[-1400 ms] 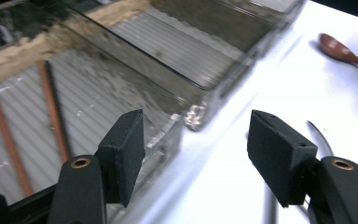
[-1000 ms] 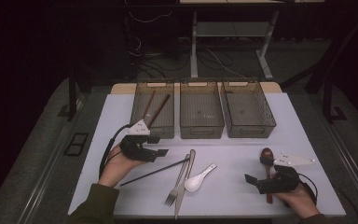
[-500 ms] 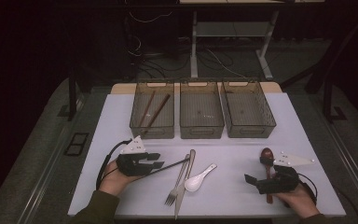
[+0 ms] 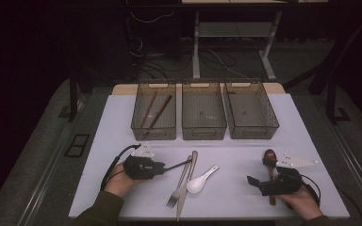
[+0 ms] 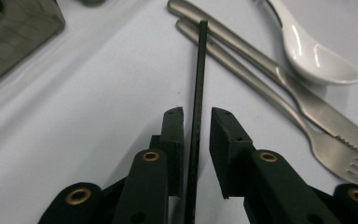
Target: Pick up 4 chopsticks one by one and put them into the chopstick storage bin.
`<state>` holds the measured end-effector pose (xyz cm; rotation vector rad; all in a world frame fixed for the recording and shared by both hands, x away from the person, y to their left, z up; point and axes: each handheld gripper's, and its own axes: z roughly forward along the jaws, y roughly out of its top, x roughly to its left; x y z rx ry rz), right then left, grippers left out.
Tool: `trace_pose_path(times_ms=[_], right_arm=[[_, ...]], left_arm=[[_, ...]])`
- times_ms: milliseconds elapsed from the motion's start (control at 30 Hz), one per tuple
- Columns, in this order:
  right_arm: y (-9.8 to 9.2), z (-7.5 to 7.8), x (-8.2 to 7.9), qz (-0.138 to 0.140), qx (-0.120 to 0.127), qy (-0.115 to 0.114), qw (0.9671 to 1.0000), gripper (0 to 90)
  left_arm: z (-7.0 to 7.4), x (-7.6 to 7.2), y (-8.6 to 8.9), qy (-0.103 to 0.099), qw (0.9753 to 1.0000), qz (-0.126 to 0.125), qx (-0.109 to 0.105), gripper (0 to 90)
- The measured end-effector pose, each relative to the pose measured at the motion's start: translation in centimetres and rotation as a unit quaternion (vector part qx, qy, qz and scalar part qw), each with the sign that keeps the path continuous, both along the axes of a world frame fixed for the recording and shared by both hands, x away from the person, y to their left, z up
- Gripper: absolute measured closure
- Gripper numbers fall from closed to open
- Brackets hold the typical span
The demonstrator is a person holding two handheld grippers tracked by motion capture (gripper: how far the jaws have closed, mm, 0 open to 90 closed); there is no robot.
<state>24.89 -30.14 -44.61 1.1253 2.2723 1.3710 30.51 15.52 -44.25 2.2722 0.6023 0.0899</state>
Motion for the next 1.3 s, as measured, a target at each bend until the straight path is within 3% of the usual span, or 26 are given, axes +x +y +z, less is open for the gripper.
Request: trace_pose_path(times_ms=[433, 867, 1033, 1300], right_arm=[[0.0, 0.0, 0.0, 0.0, -0.001, -0.001, 1.0, 2.8], [0.0, 0.0, 0.0, 0.0, 0.0, 0.0, 1.0, 2.8], [0.0, 0.0, 0.0, 0.0, 0.0, 0.0, 1.0, 2.8], [0.0, 0.0, 0.0, 0.001, -0.001, 0.001, 1.0, 2.8]], left_arm=[[-0.3, 0.0, 0.2, 0.004, 0.9999, -0.008, 0.012, 83.3], [-0.1, 0.1, 0.1, 0.014, 0.9998, -0.001, 0.011, 85.2], [0.5, 0.0, 0.1, 0.014, 0.9999, 0.004, 0.006, 85.2], [2.4, 0.1, 0.1, 0.005, 0.9998, 0.018, -0.01, 85.3]])
